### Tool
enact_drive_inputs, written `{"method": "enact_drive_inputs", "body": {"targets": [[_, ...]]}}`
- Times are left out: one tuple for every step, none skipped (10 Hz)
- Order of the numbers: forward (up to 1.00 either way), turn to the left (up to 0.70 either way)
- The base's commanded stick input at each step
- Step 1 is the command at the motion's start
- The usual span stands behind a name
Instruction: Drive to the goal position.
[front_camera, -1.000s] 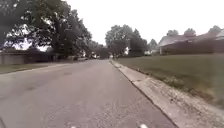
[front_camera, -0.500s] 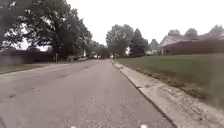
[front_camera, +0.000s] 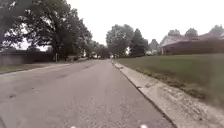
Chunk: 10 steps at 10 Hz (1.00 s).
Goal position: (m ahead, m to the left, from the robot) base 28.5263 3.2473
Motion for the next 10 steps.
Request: {"method": "enact_drive_inputs", "body": {"targets": [[0.5,0.0],[0.5,0.0],[0.5,0.0],[0.5,0.0],[0.5,0.0],[0.5,0.0],[0.5,0.0],[0.5,0.0],[0.5,0.0],[0.5,0.0]]}}
